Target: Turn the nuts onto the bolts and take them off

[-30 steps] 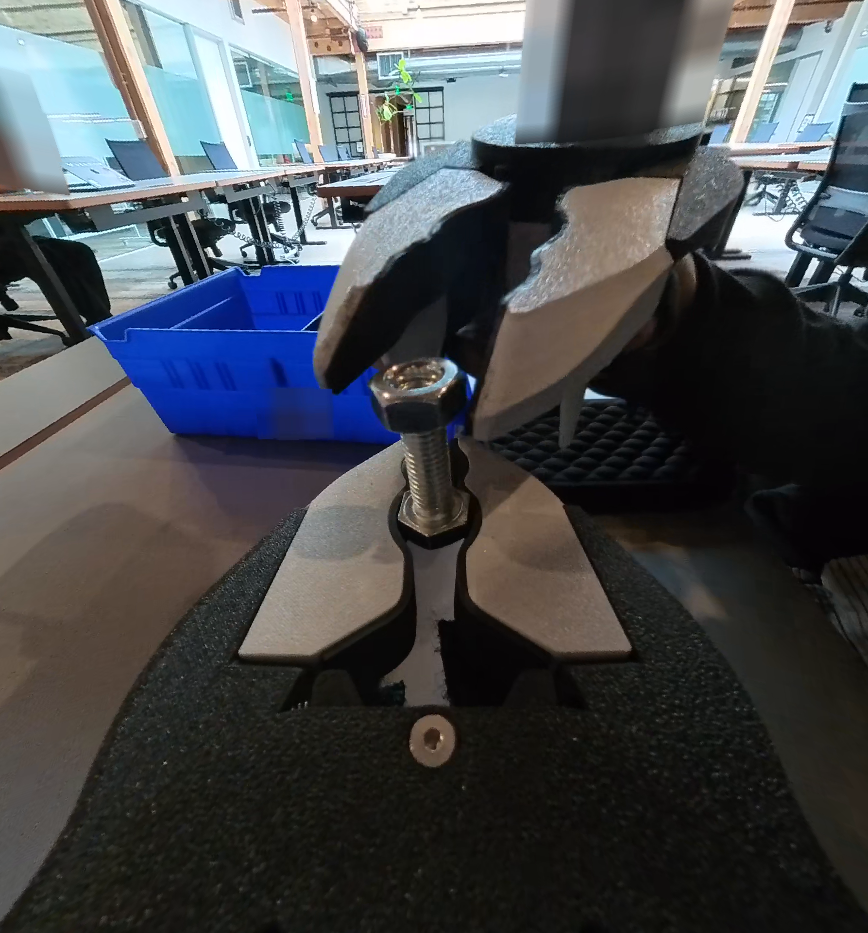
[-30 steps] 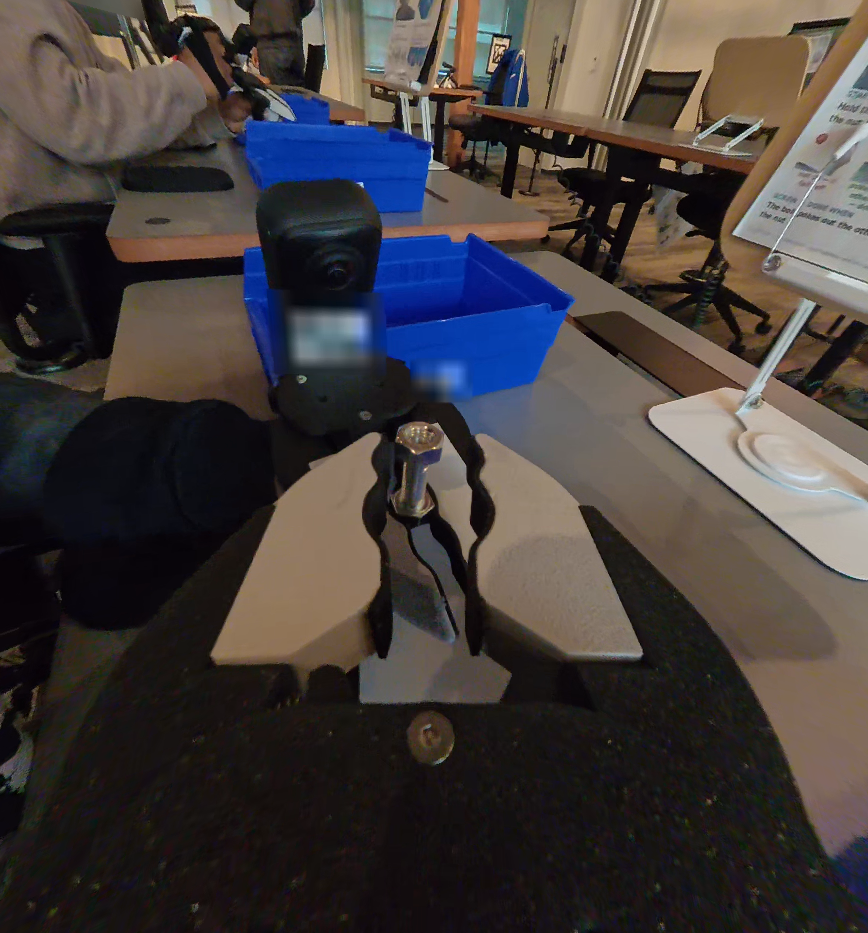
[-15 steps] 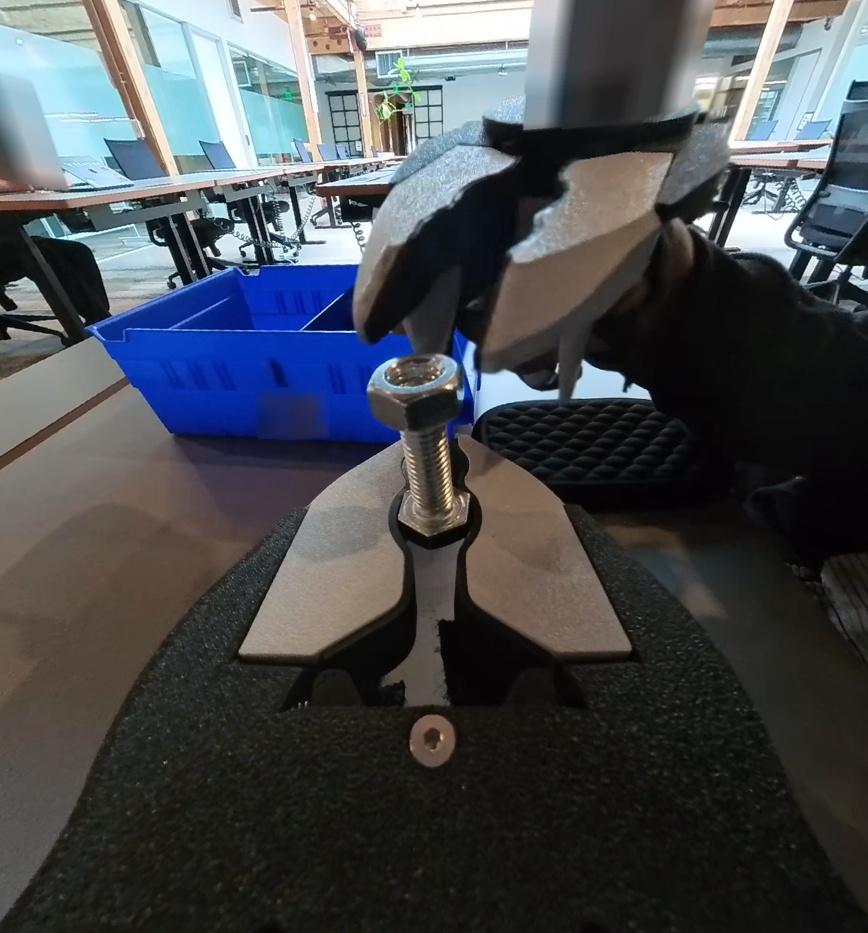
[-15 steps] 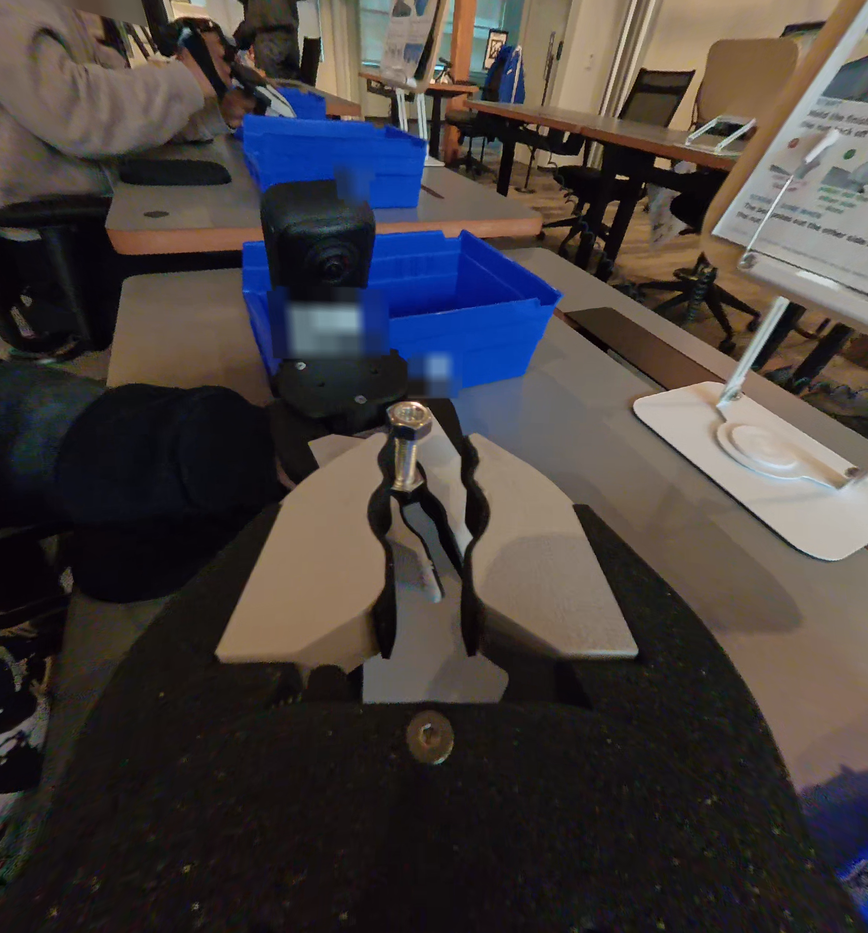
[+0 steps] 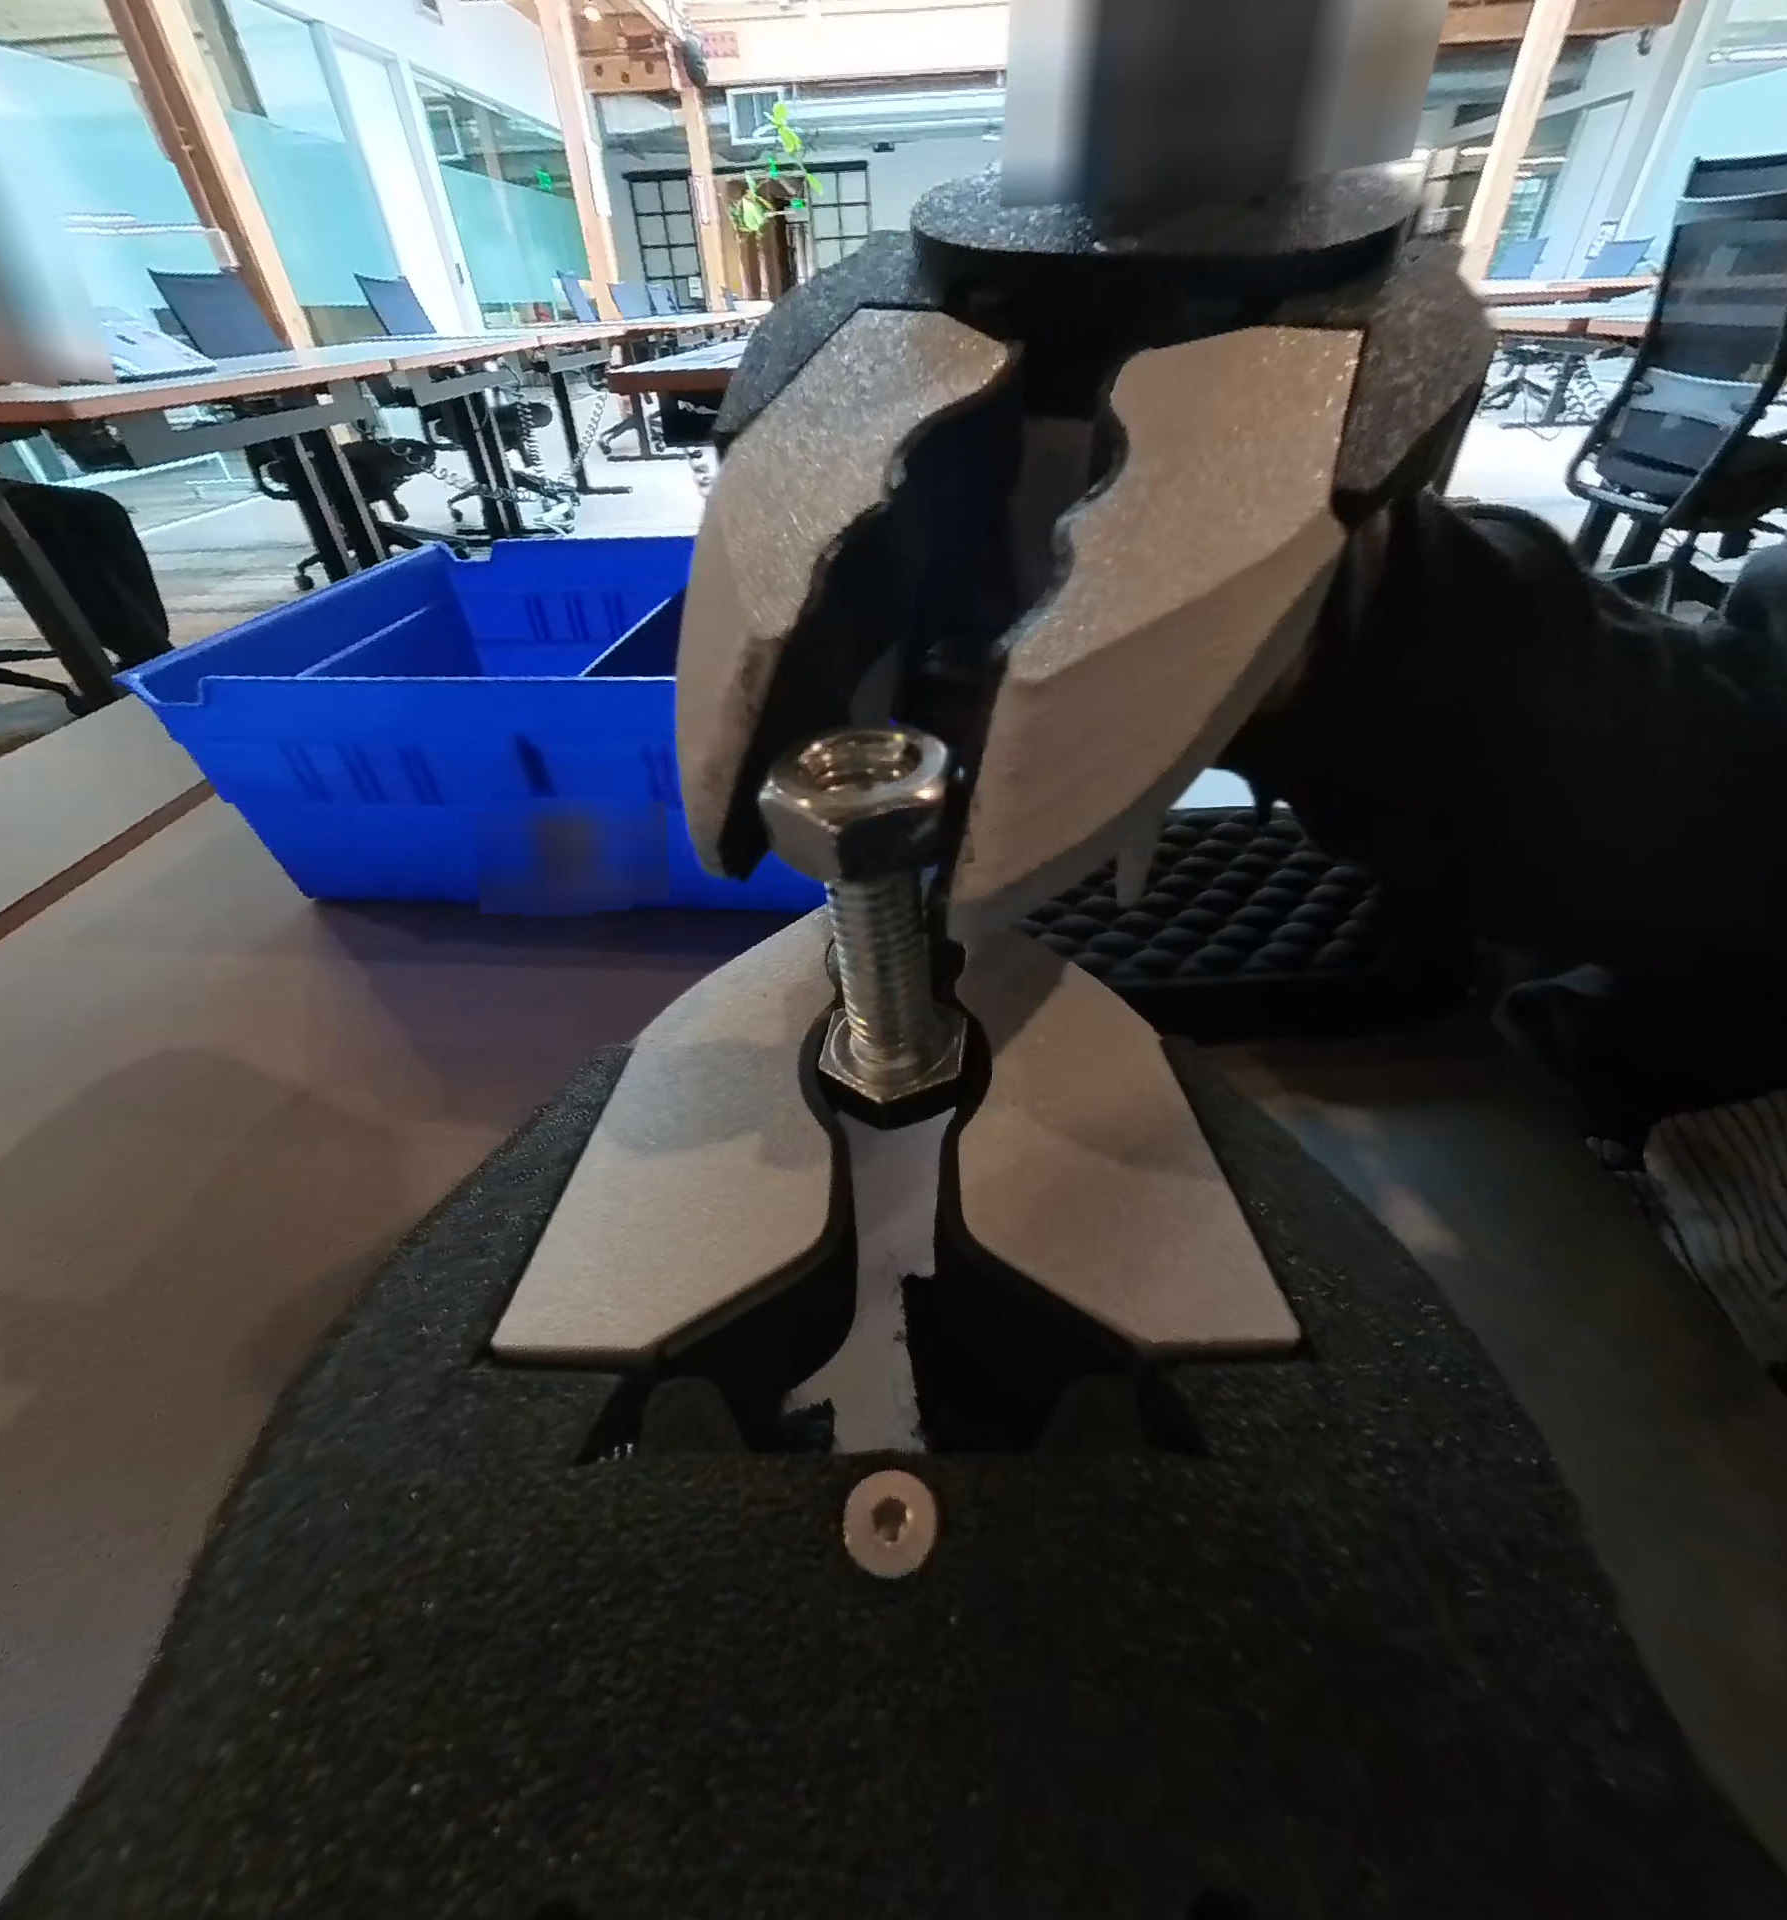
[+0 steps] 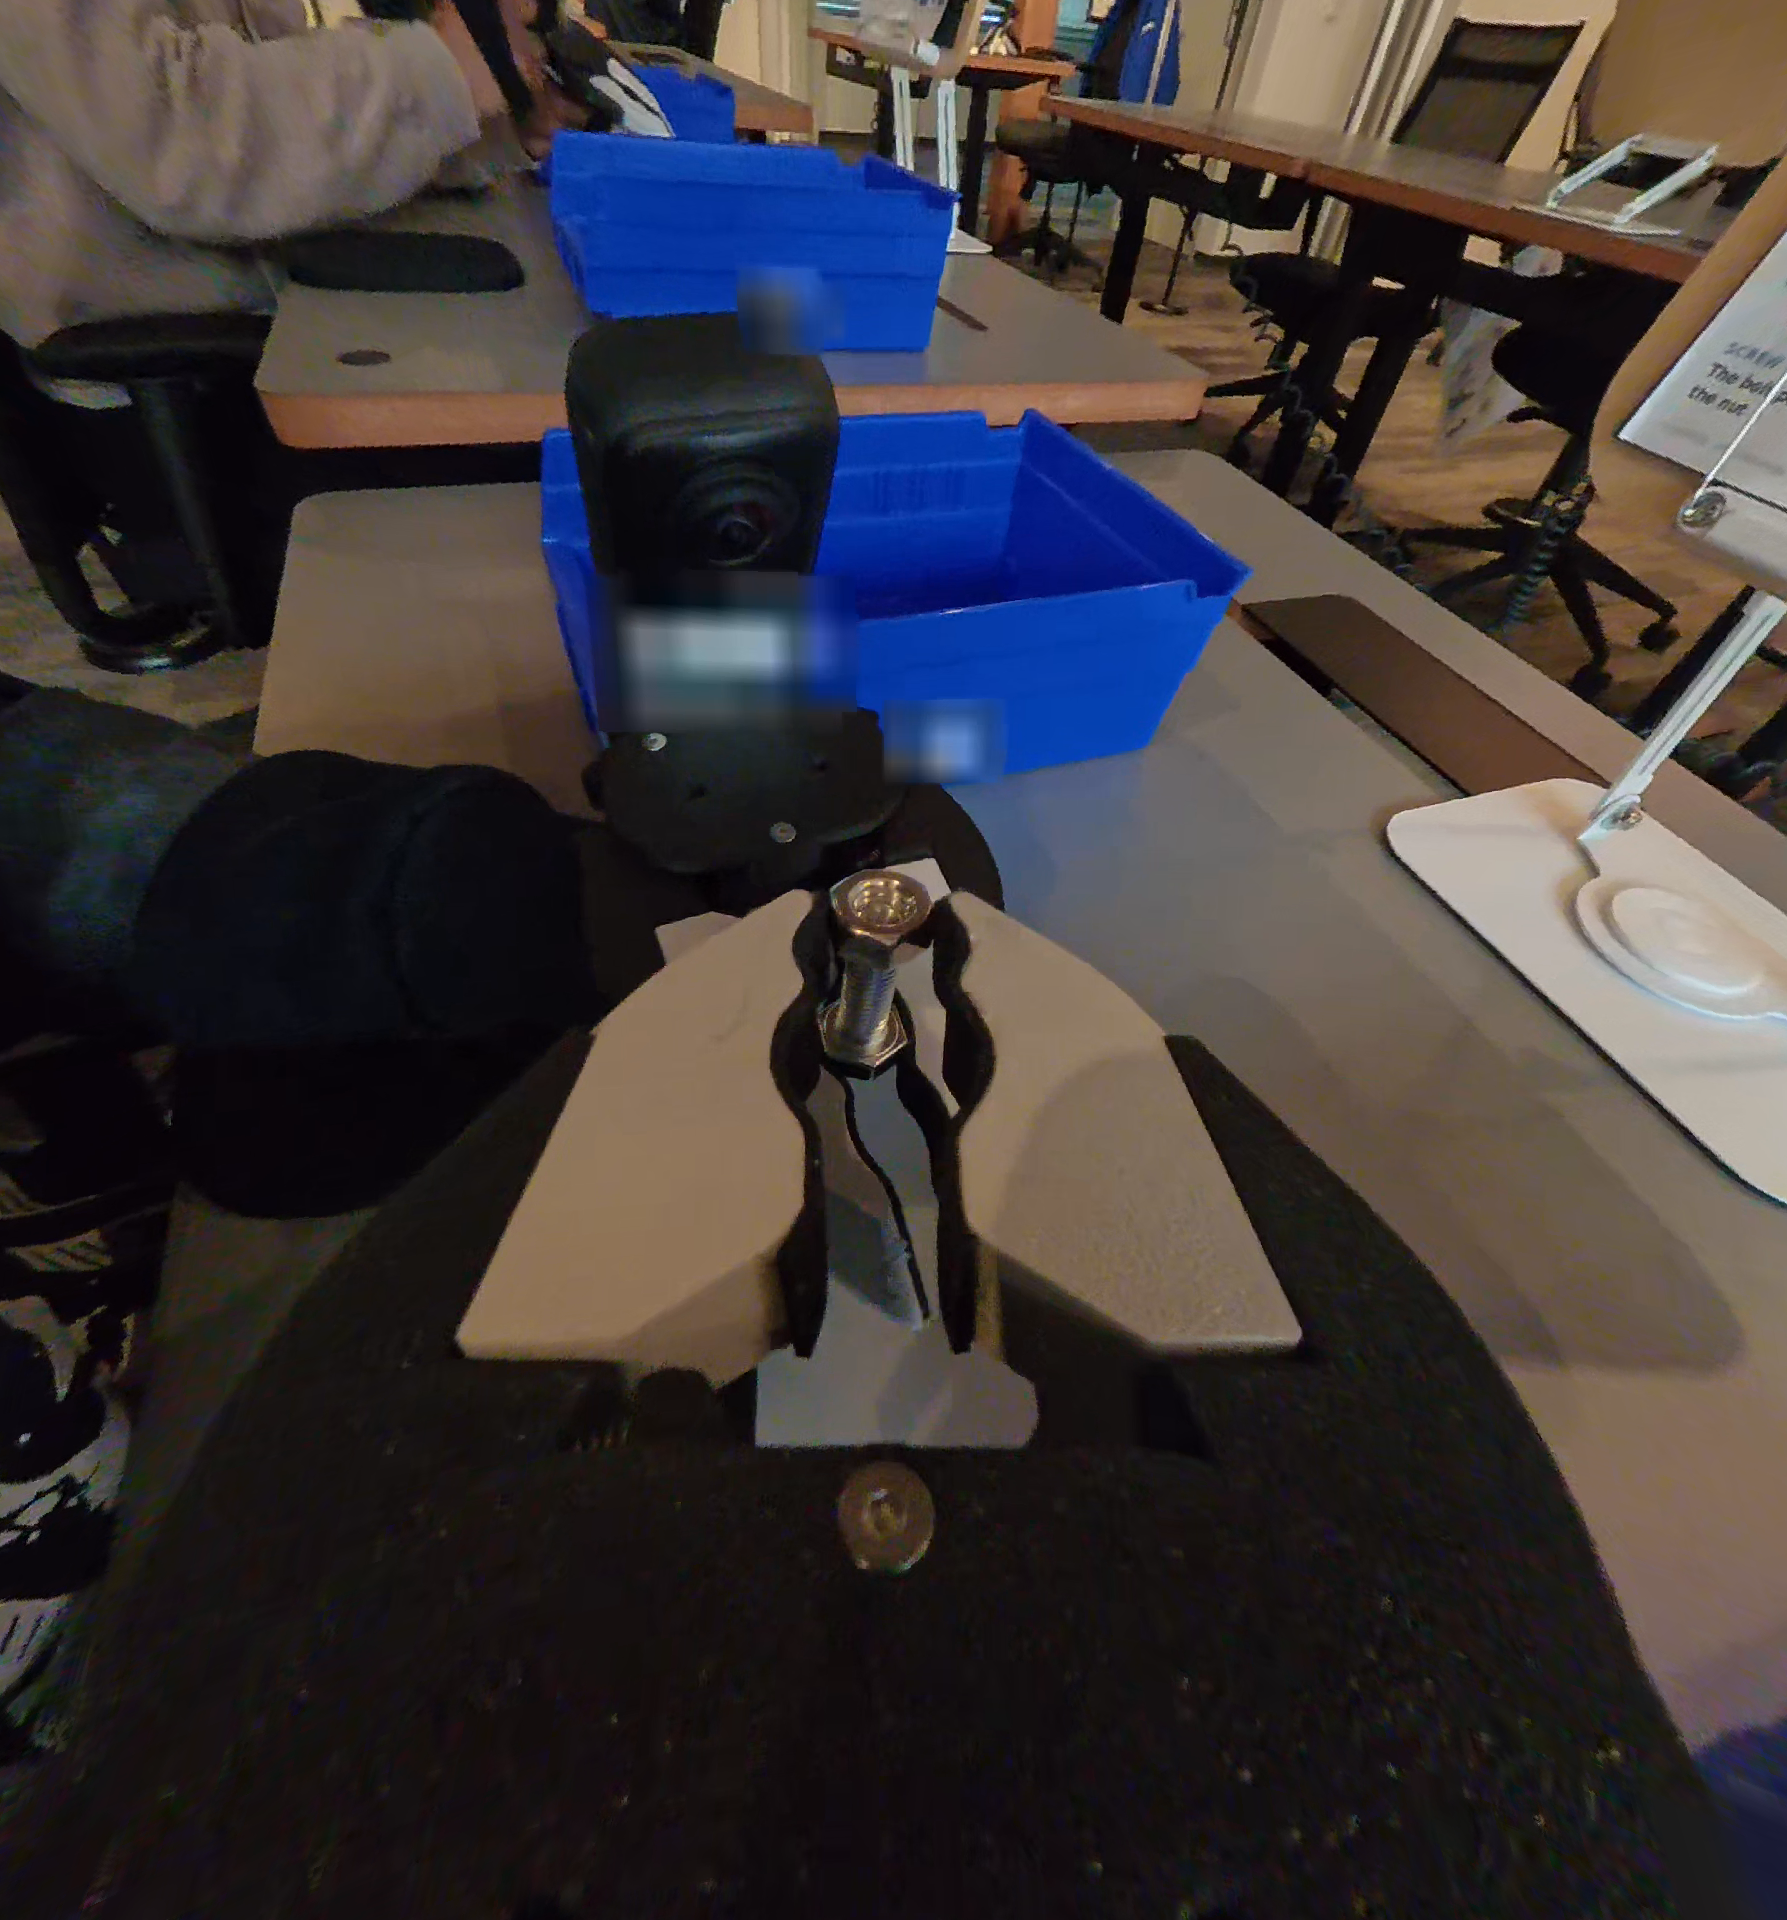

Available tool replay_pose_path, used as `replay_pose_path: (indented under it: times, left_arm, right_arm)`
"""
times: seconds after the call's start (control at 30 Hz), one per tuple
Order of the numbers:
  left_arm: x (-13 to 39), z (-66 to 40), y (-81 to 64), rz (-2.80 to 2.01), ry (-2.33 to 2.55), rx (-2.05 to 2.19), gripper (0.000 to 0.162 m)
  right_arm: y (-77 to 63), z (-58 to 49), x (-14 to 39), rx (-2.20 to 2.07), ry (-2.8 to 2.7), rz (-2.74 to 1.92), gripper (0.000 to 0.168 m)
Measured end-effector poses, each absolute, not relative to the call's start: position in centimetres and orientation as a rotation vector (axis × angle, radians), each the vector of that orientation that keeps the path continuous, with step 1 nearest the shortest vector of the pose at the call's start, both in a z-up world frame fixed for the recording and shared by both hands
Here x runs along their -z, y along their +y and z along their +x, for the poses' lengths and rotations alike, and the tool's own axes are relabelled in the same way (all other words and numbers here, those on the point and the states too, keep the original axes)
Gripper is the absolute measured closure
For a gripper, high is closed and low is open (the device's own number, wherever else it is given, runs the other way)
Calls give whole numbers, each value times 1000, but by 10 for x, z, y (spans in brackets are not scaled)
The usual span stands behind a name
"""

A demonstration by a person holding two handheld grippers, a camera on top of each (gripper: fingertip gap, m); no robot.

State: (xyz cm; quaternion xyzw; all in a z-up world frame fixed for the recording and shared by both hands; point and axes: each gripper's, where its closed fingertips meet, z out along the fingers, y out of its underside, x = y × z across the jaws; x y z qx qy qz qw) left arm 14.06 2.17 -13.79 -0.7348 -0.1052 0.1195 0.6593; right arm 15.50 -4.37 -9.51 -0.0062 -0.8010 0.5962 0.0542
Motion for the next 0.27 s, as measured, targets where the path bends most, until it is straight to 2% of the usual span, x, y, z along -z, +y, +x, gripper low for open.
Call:
replay_pose_path:
  times: [0.27]
  left_arm:
    - [134,180,35,-1648,-35,-35,150]
  right_arm:
    - [-34,182,91,-1926,-2499,366,150]
